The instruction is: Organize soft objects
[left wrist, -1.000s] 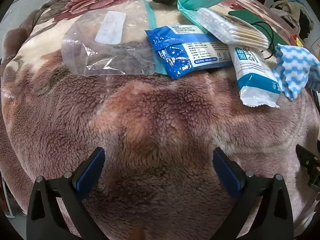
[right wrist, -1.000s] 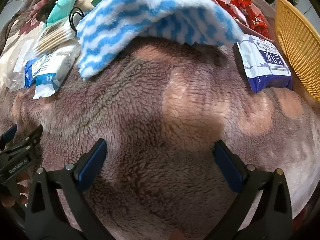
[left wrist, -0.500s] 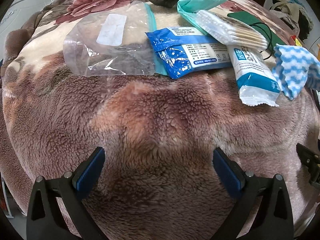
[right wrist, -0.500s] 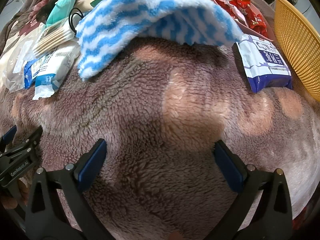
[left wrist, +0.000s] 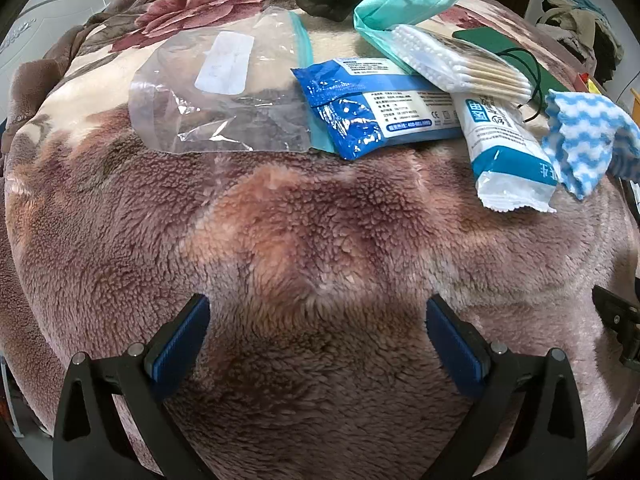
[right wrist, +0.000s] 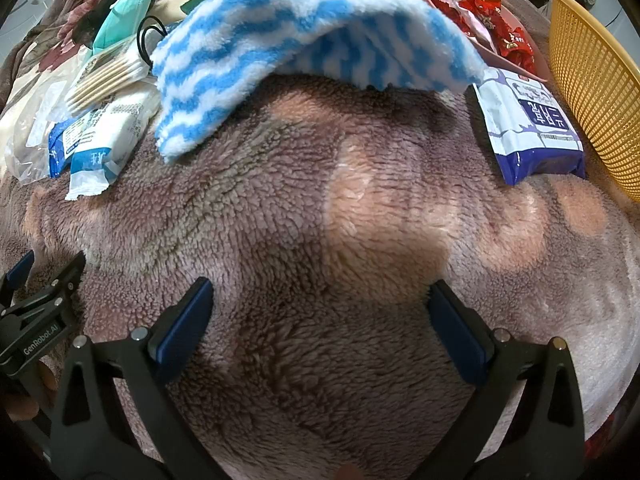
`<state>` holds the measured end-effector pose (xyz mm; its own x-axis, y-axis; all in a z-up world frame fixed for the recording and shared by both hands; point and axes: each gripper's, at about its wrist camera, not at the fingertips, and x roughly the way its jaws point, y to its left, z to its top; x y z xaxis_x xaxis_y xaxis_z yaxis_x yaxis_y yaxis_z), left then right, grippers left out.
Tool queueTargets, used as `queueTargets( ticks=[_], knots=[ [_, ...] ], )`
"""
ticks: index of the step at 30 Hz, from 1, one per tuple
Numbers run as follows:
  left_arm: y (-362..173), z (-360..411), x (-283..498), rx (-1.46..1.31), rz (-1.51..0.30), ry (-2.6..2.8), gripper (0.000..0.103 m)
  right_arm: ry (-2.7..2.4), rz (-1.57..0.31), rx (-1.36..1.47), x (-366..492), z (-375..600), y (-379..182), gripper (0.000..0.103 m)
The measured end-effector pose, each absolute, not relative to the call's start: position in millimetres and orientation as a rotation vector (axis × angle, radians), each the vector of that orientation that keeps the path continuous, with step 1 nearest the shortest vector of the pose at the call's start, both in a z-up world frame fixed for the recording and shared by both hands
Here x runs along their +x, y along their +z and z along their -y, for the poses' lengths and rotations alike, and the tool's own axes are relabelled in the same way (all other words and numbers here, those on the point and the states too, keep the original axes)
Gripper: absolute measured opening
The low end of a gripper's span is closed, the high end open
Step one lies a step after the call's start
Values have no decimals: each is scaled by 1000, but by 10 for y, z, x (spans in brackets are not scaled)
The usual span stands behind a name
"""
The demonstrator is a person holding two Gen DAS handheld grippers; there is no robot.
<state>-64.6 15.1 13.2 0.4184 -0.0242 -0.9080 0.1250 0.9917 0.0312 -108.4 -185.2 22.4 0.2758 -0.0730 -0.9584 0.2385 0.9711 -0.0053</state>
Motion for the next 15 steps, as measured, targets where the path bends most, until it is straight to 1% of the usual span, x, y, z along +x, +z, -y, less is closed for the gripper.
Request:
queueTargets(
  ticks=[9, 15],
  knots=[
    [142, -129, -617, 104, -1143, -88, 103, -210, -1276, 150, -1085, 1854, 218, 103],
    [136, -116, -604, 118, -1137, -93, 103, -207, -1241, 176, -1100, 1865, 201, 103]
  ],
)
